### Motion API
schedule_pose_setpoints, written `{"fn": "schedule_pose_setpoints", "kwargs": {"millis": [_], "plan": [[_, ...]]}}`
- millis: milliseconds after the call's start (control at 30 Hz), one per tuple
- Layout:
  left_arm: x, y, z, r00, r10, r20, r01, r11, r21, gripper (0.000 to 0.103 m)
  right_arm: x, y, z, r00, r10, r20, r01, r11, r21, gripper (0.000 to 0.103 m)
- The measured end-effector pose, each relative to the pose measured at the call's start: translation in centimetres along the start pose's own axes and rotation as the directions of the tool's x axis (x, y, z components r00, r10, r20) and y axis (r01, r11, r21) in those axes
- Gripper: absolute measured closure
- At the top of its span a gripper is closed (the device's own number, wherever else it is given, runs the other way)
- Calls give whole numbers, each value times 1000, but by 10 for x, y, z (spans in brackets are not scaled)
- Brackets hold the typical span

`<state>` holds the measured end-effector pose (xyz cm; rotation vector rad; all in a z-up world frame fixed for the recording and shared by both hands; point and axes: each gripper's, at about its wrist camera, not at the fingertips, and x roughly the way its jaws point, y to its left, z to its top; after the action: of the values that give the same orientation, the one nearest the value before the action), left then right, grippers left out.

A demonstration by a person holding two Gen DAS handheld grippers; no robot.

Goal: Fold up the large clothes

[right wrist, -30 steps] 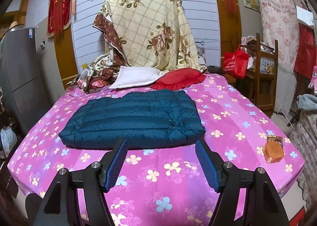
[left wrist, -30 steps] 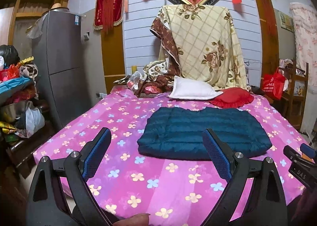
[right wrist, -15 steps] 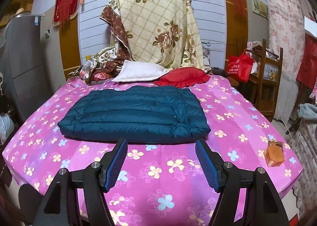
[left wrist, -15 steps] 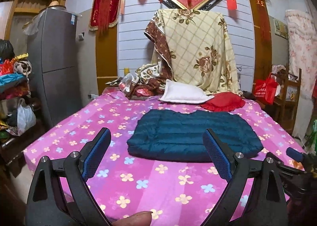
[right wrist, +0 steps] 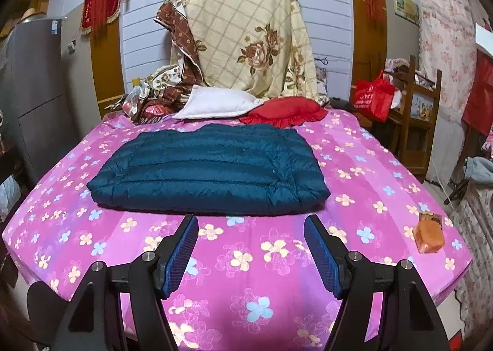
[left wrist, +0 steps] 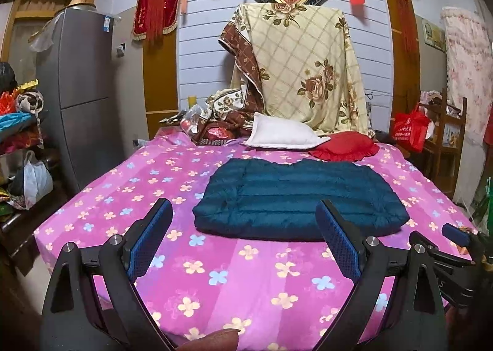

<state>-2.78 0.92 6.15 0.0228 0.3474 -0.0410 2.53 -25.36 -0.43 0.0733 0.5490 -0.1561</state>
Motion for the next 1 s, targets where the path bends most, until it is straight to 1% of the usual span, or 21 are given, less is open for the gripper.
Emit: {"fn": "schedule_pose_setpoints", "kwargs": {"millis": [233, 467, 633, 767, 900, 1000], "plan": [[5, -5, -4, 999, 11, -30, -10, 1000, 19, 9, 1, 3, -1, 1000, 0, 6, 0, 1000, -23, 34], [5, -5, -6, 1000, 14, -27, -13, 1000, 20, 9, 4, 4, -2, 1000, -1, 1, 1, 1000, -12, 34], [13, -9, -11, 997, 16, -77, -14, 1000, 23, 9, 6, 2, -4, 1000, -6, -8, 6, 1000, -8, 34], [20, -15, -16, 993, 25, -118, -20, 999, 45, 9, 6, 3, -5, 1000, -10, -12, 10, 1000, -9, 34], [25, -16, -21, 989, 2, -150, 4, 999, 39, 9, 9, 5, -6, 1000, -15, -18, 14, 1000, -21, 34], [33, -16, -25, 981, -14, -192, 19, 999, 26, 9, 12, 7, -6, 999, -19, -27, 19, 1000, -24, 34]]}}
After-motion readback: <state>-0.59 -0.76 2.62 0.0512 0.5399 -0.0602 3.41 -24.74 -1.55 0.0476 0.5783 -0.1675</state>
